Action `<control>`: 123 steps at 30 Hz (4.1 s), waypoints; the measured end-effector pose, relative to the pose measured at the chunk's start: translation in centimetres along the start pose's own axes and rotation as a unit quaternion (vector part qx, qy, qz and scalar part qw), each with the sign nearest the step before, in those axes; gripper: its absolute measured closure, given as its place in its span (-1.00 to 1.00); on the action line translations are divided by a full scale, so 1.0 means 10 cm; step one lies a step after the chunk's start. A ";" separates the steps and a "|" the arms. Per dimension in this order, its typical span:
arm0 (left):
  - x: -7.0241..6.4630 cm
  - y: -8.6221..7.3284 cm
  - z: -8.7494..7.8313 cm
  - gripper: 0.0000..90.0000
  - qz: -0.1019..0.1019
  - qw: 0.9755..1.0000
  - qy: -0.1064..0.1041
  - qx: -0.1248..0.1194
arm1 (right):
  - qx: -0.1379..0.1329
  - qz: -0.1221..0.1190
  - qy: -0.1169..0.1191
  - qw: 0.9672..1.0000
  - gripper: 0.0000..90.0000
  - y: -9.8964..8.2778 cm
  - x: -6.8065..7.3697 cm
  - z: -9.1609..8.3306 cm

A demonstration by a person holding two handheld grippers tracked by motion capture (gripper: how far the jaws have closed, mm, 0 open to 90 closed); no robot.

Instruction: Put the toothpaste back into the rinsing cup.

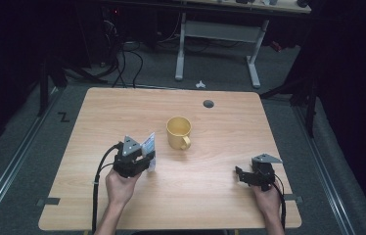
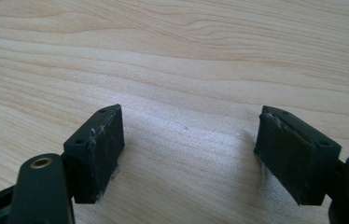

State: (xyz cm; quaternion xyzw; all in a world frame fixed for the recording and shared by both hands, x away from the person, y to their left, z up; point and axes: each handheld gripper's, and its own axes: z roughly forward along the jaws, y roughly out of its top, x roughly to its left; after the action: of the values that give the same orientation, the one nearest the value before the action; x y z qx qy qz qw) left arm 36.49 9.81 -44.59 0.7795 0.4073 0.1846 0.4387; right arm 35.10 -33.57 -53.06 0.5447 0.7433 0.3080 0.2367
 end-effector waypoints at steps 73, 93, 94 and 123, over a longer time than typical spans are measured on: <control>-0.03 1.24 0.27 0.51 0.024 0.996 -0.060 -0.058 | 0.000 0.000 0.000 1.000 -0.48 0.00 0.00 0.00; -0.12 1.41 0.84 0.51 0.008 0.998 -0.037 -0.046 | -0.001 0.002 -0.001 1.000 -0.47 0.01 0.00 0.01; -0.14 1.41 0.88 0.51 0.007 0.998 -0.036 -0.046 | -0.001 0.002 -0.001 1.000 -0.47 0.01 0.00 0.01; -0.11 1.18 1.25 0.49 0.013 1.000 -0.007 -0.010 | 0.000 0.002 -0.002 1.000 -0.47 0.00 0.00 0.00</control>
State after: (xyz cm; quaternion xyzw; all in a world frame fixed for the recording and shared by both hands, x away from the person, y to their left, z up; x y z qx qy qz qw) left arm 49.45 -1.12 -41.53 0.7814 0.3923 0.1894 0.4469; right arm 35.16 -33.58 -53.06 0.5465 0.7419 0.3076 0.2374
